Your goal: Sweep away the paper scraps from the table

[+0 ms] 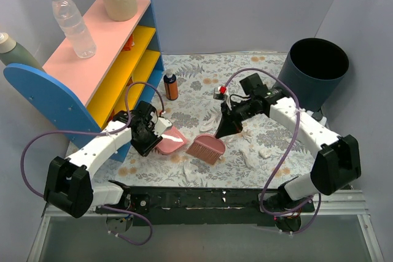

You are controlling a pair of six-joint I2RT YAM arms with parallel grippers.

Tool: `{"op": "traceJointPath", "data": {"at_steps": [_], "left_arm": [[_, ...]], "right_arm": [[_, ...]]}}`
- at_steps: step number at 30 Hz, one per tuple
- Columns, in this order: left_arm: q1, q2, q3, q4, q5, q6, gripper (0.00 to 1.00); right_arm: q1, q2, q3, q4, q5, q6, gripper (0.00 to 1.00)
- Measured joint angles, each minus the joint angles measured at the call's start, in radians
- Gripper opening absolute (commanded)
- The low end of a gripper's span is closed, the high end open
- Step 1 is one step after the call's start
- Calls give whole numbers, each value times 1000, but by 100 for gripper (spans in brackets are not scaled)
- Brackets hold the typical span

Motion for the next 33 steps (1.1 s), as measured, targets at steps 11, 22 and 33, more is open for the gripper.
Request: {"op": "traceJointPath", "data": {"at_steps": [11,22,33], "left_arm": [[78,-82,-46,-106,-19,-35,0],[88,-184,-55,-195,-51,-19,0],[87,-66,-22,-160,-12,128,0]], "right_arm": [[187,153,-121,317,-87,378,1],[140,259,-124,418,111,607,1],[-65,301,71,327,333,515,1]]}}
